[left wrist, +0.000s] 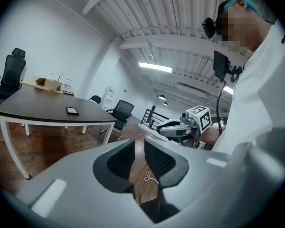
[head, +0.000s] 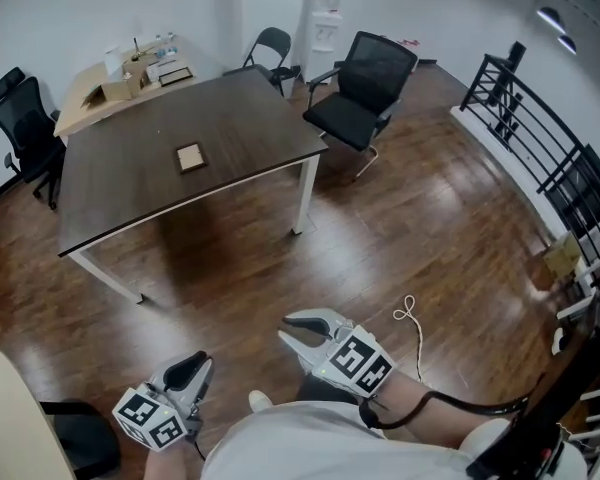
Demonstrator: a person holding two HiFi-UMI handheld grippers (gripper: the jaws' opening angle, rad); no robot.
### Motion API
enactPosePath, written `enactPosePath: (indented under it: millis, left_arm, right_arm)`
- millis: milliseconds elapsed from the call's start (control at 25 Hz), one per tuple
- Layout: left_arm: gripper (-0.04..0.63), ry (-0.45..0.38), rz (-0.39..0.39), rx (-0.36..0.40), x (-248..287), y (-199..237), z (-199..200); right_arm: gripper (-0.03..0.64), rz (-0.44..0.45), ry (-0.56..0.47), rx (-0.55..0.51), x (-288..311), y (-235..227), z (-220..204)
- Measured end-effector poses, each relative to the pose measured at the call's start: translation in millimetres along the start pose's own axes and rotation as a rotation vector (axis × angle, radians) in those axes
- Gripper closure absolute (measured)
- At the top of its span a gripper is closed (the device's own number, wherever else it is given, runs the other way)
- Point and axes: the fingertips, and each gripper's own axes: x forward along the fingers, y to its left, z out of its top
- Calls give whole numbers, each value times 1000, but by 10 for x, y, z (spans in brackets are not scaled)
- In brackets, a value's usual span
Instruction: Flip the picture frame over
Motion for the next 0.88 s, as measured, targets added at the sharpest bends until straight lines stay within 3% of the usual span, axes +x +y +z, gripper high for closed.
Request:
enactPosePath:
  millis: [880]
  left_arm:
    - [531, 39, -40, 11, 54, 196, 2]
  right_arm:
    - [558, -61, 20, 14, 39, -62, 3]
